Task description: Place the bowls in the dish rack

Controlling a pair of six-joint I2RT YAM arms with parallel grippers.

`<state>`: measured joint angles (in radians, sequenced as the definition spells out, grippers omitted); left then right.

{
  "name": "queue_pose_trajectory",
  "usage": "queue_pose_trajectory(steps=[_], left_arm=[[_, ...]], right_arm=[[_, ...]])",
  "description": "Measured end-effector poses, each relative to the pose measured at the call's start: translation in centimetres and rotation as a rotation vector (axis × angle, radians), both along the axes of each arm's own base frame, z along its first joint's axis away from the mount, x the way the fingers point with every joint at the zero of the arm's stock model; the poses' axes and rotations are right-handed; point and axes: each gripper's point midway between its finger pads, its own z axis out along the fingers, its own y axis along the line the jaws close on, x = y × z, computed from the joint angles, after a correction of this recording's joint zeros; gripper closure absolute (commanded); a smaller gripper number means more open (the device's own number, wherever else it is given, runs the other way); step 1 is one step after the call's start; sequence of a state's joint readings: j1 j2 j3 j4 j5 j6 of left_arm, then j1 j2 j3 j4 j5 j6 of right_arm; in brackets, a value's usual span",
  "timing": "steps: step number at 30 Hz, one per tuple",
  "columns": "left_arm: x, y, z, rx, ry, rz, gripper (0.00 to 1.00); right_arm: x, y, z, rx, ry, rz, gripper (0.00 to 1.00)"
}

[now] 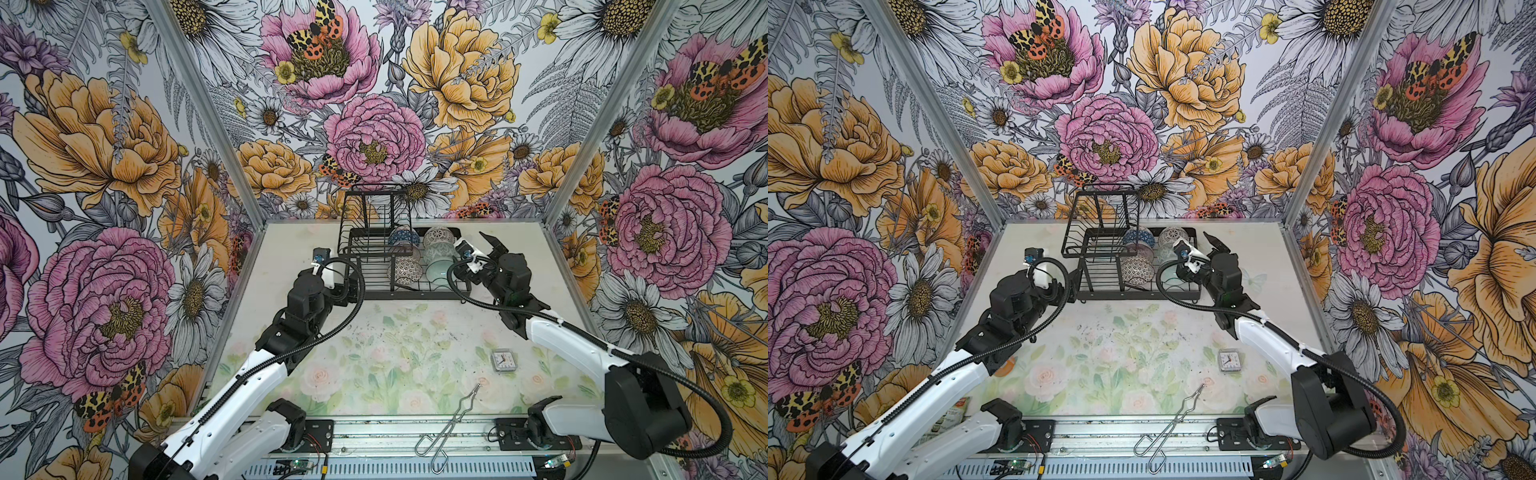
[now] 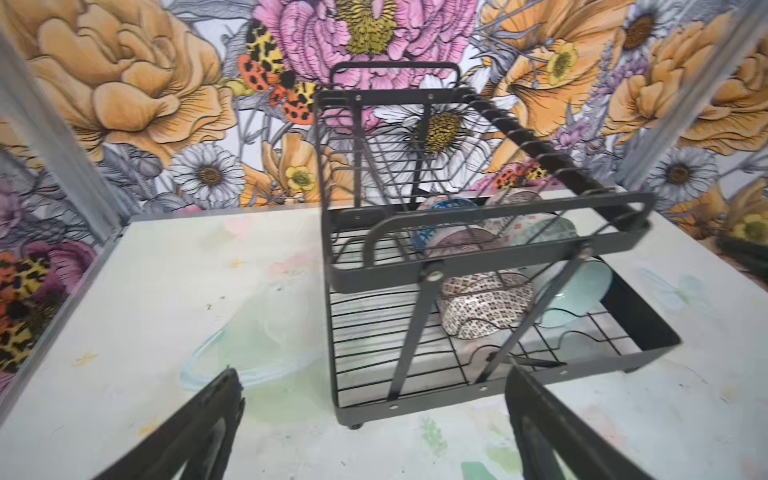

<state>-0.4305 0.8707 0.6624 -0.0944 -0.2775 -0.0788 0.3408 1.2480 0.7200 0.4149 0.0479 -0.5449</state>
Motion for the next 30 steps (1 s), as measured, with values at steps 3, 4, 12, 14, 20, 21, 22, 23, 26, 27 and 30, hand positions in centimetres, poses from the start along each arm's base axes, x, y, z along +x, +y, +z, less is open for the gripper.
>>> queue_pose_trajectory(steps=[3,4,12,14,20,21,22,23,26,27,30], left_arm=[[0.3,3.4,-1.5,-0.009,-0.031,0.105,0.01],[0.5,4.5,-2.2,-0.011,-0.037,0.139,0.01],[1.9,11.0,-8.8,-0.023,0.011,0.327,0.01],[2.4,11.6,-9.8,-0.022,0.013,0.340,0.01],[3.8,12.8,-13.6,-0.031,0.056,0.354,0.01],[4.0,12.9,-14.0,-0.032,0.063,0.355,0.01],[4.2,12.9,-14.2,-0.031,0.071,0.354,0.01],[4.5,12.9,-14.4,-0.029,0.077,0.351,0.01],[5.9,12.8,-13.7,-0.015,0.059,0.335,0.01],[6.3,12.8,-13.4,-0.013,0.038,0.329,0.01],[7.4,13.1,-14.0,-0.019,0.005,0.313,0.01]], right_arm=[[-1.3,-3.0,1.3,0.158,-0.005,-0.093,0.00],[-1.4,-4.1,1.4,0.209,-0.001,-0.132,0.00],[-2.6,-10.6,-4.4,0.446,0.126,-0.392,0.00],[-2.9,-11.5,-6.1,0.467,0.152,-0.442,0.01],[-2.8,-13.2,-11.4,0.470,0.225,-0.559,0.00],[-2.7,-13.4,-12.4,0.467,0.238,-0.573,0.01],[-2.7,-13.6,-13.2,0.464,0.250,-0.586,0.01],[-2.6,-13.8,-14.1,0.456,0.268,-0.599,0.01],[-2.3,-14.0,-16.0,0.430,0.309,-0.620,0.00],[-2.1,-14.1,-16.2,0.426,0.307,-0.622,0.01],[-1.3,-14.7,-15.7,0.447,0.247,-0.628,0.00]])
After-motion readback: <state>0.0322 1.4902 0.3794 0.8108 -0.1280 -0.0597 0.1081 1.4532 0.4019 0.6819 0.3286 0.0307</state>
